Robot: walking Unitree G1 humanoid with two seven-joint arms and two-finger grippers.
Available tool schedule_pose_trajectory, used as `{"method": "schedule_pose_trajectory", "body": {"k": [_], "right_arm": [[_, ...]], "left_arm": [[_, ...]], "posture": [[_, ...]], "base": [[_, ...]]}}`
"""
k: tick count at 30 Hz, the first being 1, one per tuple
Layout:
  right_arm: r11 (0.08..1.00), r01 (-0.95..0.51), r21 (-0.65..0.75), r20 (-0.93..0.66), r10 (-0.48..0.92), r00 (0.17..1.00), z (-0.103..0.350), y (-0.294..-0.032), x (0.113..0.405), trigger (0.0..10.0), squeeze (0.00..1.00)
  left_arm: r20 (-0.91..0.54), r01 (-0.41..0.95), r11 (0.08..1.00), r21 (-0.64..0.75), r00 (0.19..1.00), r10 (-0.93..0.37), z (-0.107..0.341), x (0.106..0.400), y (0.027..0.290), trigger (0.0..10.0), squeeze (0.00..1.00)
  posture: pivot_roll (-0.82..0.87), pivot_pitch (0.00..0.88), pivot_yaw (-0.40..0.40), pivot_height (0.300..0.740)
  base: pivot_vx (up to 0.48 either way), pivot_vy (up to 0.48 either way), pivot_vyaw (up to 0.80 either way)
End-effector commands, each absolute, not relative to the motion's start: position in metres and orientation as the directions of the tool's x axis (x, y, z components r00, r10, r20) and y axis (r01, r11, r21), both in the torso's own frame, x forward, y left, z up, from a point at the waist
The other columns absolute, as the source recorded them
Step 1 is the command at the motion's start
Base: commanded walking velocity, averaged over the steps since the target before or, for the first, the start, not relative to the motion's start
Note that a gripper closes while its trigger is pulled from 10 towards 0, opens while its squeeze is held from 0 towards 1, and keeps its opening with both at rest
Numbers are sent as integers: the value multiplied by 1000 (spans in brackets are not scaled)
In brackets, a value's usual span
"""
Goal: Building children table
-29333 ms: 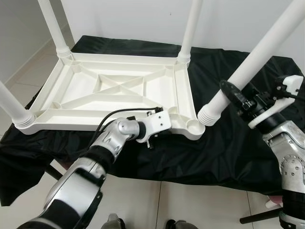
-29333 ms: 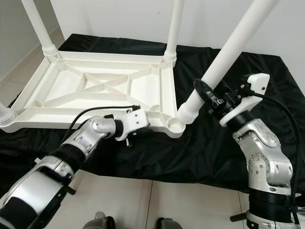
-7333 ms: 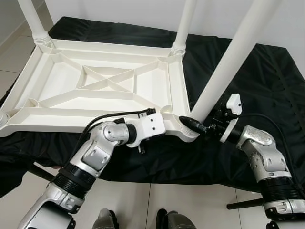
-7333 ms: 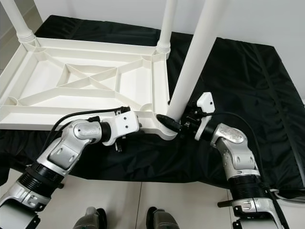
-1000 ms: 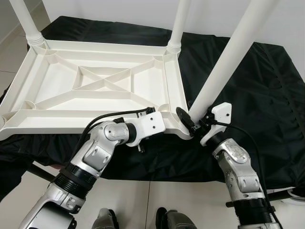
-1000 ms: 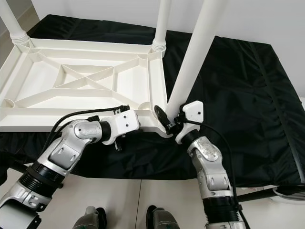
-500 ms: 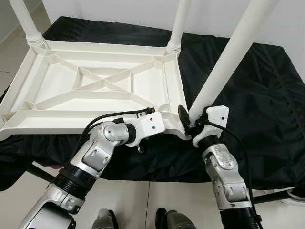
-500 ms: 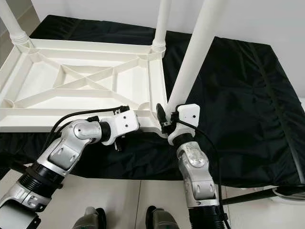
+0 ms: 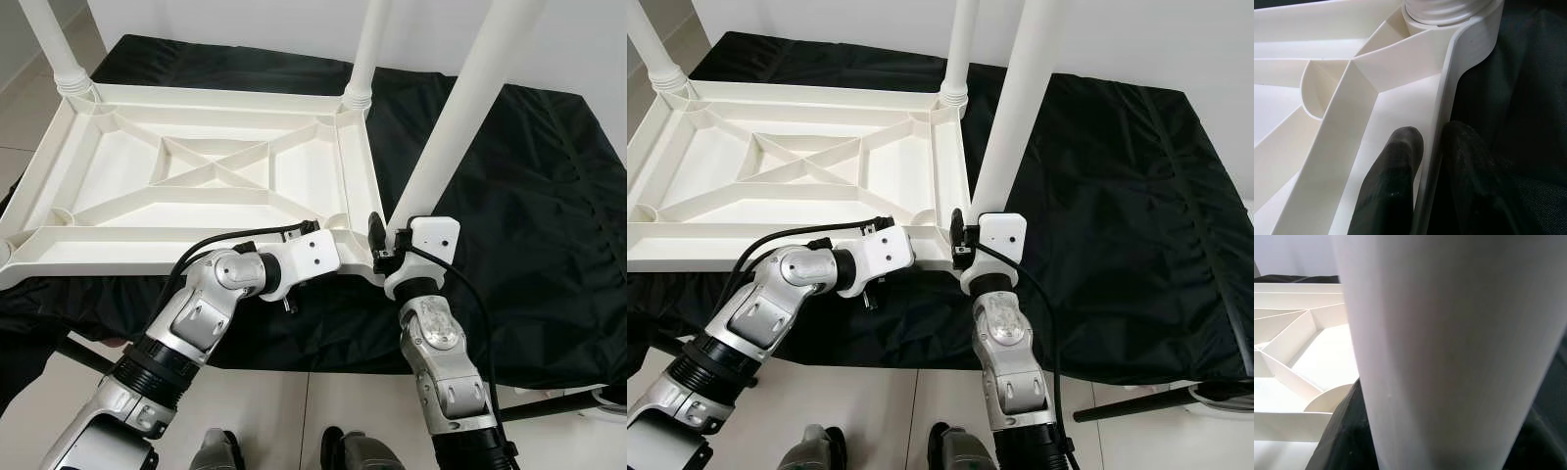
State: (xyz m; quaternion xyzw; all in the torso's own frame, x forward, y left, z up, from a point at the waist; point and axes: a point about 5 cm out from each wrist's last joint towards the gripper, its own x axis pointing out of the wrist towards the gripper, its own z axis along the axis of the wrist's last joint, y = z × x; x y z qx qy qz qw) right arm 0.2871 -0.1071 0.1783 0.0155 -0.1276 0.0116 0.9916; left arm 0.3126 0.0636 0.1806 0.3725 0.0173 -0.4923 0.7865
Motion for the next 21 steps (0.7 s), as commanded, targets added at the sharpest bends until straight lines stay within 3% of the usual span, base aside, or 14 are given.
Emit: {"method": "schedule_pose_trajectory", "body": {"k": [1,9,10,21], "right_arm": [[998,55,44,163,-61,985,162,-108,286,10000,0],[996,73,55,159,-81,984,162,-110,286,10000,0],[996,63,65,161,-73,984,163,-109,286,10000,1000],[998,-4,69,190,-9,982,166,-113,289,10000,1000]], "left_arm": [[-341,746,250,617,540,-769,191,310,59,10000,0],[-341,745,250,619,541,-769,191,311,60,10000,0],[-341,745,250,619,541,-769,191,311,60,10000,0],[-341,744,250,620,542,-768,192,311,60,10000,0]], "posture": [[-26,174,-80,740],[-26,173,-77,740],[-27,173,-76,740],[-27,173,-76,740]], "base": [[0,0,0],[0,0,0],[0,0,0],[0,0,0]]}}
